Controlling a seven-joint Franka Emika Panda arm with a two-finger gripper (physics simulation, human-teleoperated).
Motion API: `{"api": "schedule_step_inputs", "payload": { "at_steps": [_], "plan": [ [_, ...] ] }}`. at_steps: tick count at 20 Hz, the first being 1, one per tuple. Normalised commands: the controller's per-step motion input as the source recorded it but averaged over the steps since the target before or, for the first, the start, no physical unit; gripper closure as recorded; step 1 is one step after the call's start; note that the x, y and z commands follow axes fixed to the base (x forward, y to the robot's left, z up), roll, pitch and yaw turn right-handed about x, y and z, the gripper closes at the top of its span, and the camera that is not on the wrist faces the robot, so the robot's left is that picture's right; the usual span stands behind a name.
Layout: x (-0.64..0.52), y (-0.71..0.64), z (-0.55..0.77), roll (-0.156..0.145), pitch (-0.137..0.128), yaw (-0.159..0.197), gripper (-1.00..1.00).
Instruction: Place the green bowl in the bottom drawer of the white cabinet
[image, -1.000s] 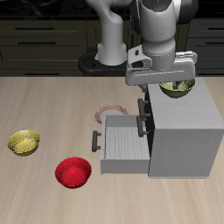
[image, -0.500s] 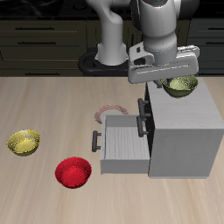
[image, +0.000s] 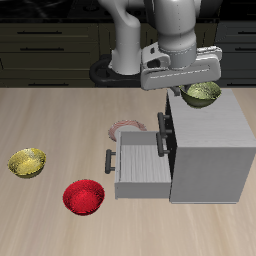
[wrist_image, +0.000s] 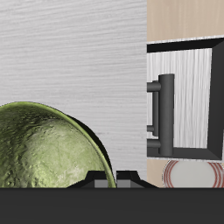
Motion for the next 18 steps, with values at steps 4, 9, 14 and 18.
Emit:
{"api": "schedule_step_inputs", "payload": {
  "at_steps": [4,9,14,18],
  "plan": [
    [-0.11,-0.36,0.17,-0.035,-0.031,0.009,1.00],
    [-0.12,-0.46,0.22,-0.043,-0.042,-0.010,1.00],
    [-0.09,-0.44,0.13,-0.034,-0.024,-0.024,1.00],
    [-0.08,-0.33,0.11,-0.033,-0.026,-0.019,1.00]
  ]
}}
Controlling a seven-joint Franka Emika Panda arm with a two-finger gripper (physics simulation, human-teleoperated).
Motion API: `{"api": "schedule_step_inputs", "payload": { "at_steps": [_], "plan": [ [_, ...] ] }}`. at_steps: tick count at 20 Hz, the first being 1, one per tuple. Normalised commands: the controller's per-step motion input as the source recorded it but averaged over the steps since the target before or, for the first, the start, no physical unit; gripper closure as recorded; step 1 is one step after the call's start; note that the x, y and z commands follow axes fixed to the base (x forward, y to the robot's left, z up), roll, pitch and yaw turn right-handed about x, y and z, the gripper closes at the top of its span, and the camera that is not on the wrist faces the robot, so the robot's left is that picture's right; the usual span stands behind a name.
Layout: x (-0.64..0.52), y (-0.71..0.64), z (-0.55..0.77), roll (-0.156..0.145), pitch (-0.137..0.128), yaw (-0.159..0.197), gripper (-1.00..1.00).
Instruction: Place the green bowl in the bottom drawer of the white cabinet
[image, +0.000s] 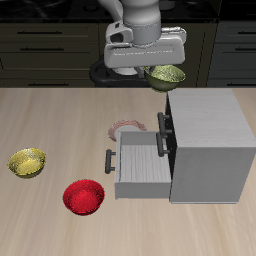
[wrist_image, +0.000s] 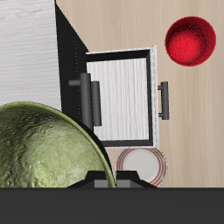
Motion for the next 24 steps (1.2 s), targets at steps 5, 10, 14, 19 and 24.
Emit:
{"api": "schedule_step_inputs", "payload": {
  "at_steps": [5,10,14,19,24],
  "plan": [
    [-0.05,-0.28,0.08,-0.019,-0.019,-0.005,1.00],
    [-0.04,-0.13,0.01,0.019,-0.004,-0.005,1.00],
    [-0.01,-0.08,-0.18,0.007,0.004,0.011,1.00],
    [-0.01,-0.10,-0.19,-0.002,0.013,-0.017,1.00],
    [-0.03,-0.17,-0.13,-0.010,0.000,-0.011,1.00]
  ]
}}
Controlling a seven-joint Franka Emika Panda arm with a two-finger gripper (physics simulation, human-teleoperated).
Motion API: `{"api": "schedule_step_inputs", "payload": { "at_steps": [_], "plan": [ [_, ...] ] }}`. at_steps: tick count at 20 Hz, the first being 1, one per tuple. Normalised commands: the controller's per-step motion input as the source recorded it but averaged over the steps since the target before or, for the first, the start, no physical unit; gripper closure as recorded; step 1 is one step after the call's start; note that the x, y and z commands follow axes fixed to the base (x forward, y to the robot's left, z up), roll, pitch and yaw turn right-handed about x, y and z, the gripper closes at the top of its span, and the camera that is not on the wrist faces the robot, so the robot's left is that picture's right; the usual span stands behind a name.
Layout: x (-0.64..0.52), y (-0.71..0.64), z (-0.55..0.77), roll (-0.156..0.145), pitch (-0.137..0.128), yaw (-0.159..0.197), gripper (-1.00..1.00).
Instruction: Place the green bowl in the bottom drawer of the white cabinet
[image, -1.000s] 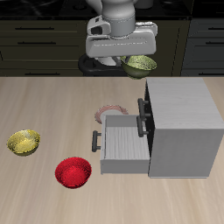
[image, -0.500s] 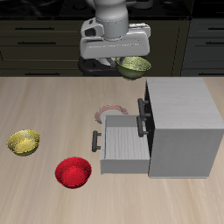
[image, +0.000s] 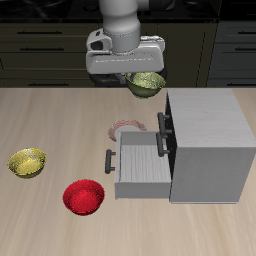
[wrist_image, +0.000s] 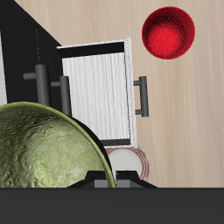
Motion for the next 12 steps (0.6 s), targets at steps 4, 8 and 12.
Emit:
{"api": "schedule_step_inputs", "payload": {
  "at_steps": [4,8,12],
  "plan": [
    [-0.02,-0.17,-0.07,-0.016,-0.001,-0.013,1.00],
    [-0.06,-0.16,-0.04,0.011,-0.009,-0.010,1.00],
    [-0.04,-0.12,-0.12,0.036,-0.003,-0.001,1.00]
  ]
}}
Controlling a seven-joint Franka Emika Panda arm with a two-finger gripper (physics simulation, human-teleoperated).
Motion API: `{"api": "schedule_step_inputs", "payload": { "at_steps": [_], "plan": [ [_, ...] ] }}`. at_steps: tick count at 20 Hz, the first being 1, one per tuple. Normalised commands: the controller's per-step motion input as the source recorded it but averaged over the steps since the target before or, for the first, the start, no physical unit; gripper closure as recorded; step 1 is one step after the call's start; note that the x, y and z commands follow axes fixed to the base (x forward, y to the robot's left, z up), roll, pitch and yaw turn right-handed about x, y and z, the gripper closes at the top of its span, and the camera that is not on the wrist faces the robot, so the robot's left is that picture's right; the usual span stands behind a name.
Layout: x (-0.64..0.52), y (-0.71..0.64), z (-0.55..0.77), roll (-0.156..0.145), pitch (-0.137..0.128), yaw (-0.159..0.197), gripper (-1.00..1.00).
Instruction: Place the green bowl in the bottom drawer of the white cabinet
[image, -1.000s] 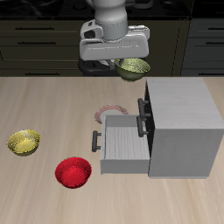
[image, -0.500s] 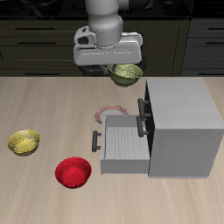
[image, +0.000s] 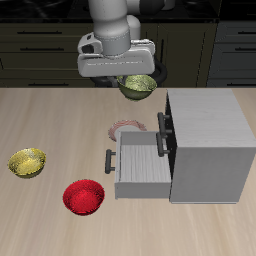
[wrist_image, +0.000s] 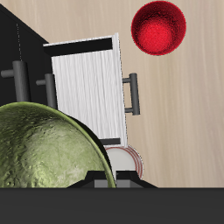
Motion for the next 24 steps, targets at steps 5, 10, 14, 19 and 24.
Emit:
{"api": "schedule_step_inputs", "payload": {
  "at_steps": [5,10,14,19,24],
  "plan": [
    [0.01,-0.09,-0.14,0.029,0.012,-0.009,1.00],
    [0.01,-0.06,-0.12,-0.015,0.000,0.020,1.00],
    [0.03,-0.08,-0.10,-0.062,-0.004,-0.012,1.00],
    [0.05,-0.07,-0.07,-0.090,-0.008,0.024,1.00],
    [0.05,-0.03,-0.04,-0.025,0.013,-0.014,1.00]
  ]
}}
